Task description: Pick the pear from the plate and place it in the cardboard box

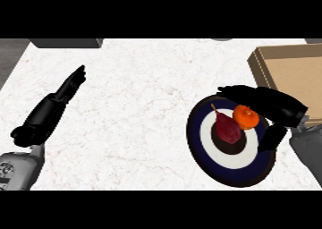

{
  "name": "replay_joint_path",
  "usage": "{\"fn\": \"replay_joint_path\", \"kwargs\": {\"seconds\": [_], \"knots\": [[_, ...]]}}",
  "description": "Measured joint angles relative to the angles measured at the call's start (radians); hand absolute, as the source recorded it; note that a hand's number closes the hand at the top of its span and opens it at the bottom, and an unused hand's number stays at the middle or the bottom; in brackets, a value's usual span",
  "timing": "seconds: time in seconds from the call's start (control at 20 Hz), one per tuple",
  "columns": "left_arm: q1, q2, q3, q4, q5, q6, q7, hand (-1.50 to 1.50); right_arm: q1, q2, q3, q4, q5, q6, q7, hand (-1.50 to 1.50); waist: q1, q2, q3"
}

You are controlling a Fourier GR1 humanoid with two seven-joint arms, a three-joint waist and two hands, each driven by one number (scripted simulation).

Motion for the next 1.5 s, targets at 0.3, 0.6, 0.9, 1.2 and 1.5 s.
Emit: {"fn": "replay_joint_path", "kwargs": {"seconds": [0.3,0.6,0.9,1.2,1.5], "knots": [[-0.014,-0.026,0.032,0.02,-0.029,-0.028,0.002,0.0,-0.017,0.049,-0.022,0.074,0.103,-0.012,-0.035,-1.5,-0.001,0.0,0.0],[-0.005,-0.056,0.049,-0.003,-0.057,-0.049,0.016,0.0,-0.019,0.107,-0.042,0.124,0.162,-0.015,-0.083,-1.5,-0.001,0.0,0.0],[-0.015,-0.081,0.071,0.004,-0.086,-0.063,0.013,0.0,-0.034,0.163,-0.051,0.232,0.246,-0.059,-0.129,-1.5,0.0,0.001,0.0],[0.017,-0.103,0.08,-0.029,-0.104,-0.079,0.015,0.0,-0.031,0.186,-0.076,0.267,0.309,-0.082,-0.129,-1.5,0.001,0.0,0.0],[0.002,-0.107,0.113,-0.015,-0.105,-0.11,0.019,0.0,-0.05,0.231,-0.085,0.378,0.365,-0.12,-0.177,1.5,0.001,0.001,0.0]]}}
